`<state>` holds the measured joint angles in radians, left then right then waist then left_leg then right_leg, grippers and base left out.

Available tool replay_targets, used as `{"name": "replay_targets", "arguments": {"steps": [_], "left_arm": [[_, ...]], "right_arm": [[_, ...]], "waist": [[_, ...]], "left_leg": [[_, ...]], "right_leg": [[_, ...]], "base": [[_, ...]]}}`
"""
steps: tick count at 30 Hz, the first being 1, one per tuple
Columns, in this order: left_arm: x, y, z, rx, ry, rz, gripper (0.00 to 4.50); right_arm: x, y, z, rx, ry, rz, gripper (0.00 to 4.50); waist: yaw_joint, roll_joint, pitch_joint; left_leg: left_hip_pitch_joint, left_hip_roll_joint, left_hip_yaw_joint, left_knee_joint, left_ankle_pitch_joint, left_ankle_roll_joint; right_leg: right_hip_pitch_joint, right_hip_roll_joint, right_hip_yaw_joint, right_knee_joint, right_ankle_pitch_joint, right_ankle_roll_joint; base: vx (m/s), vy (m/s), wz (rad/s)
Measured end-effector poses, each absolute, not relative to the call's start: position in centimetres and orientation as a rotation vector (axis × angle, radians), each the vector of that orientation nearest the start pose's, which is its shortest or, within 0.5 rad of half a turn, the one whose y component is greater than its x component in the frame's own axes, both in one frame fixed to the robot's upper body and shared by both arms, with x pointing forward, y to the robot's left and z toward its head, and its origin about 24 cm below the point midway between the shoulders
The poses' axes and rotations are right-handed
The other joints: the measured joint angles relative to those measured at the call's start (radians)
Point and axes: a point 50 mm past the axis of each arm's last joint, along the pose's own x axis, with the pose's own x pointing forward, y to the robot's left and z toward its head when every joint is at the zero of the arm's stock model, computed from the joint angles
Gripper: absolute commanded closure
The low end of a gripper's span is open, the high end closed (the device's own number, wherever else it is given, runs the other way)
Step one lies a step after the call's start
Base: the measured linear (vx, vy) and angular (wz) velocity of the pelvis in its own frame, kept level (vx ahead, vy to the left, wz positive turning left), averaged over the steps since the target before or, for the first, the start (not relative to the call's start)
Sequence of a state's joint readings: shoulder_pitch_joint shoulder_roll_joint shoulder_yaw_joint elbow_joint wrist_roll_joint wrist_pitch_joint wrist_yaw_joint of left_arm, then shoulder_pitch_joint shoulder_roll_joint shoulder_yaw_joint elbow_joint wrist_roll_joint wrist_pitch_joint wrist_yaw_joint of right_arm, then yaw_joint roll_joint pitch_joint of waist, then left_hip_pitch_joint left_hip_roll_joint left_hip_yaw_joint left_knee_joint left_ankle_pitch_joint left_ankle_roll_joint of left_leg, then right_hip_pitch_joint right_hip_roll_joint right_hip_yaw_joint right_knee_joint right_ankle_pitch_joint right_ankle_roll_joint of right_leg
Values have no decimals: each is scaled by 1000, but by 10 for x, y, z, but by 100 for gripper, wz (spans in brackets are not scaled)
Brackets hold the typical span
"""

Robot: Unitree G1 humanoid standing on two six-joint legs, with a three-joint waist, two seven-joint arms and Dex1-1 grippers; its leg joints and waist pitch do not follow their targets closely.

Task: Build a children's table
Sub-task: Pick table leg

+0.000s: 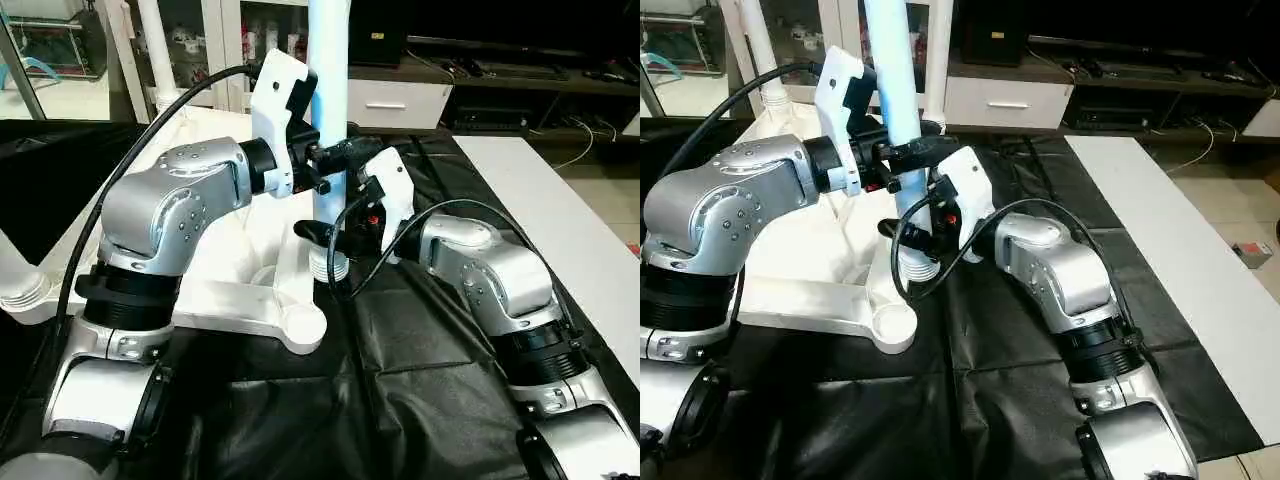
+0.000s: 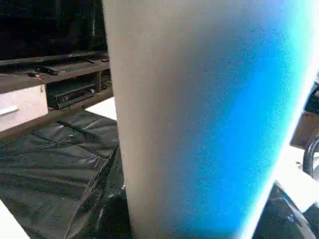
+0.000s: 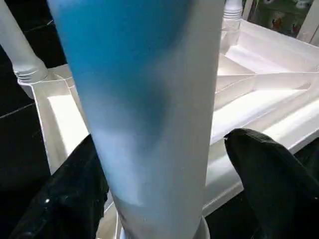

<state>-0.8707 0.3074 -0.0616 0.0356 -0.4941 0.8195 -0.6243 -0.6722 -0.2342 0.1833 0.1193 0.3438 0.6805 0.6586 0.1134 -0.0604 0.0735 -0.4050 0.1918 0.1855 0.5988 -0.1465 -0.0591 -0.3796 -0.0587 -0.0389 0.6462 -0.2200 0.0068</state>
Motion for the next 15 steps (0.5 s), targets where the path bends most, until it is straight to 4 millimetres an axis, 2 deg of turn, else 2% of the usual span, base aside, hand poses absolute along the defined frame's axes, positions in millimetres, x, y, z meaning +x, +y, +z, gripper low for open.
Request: {"name": "replay_targets", "arguments": {"steps": [1,14,15], "left_arm": [[335,87,226,-11,55,-1003,271],[335,86,226,-9,50,-1005,271],[335,86,226,-9,50,-1005,271]], "right_arm": [[328,-76,142,-16,235,994,97],[326,-75,140,6,248,1026,198],[326,-75,140,8,248,1028,219]], "waist": [[0,0,0],[0,0,0],[0,0,0]], "left_leg": [[0,0,0,0,0,0],[0,0,0,0,0,0],[0,0,0,0,0,0]], "right_leg": [[0,0,0,0,0,0],[0,0,0,0,0,0],[0,0,0,0,0,0]], "base": [[0,0,0],[0,0,0],[0,0,0]]}}
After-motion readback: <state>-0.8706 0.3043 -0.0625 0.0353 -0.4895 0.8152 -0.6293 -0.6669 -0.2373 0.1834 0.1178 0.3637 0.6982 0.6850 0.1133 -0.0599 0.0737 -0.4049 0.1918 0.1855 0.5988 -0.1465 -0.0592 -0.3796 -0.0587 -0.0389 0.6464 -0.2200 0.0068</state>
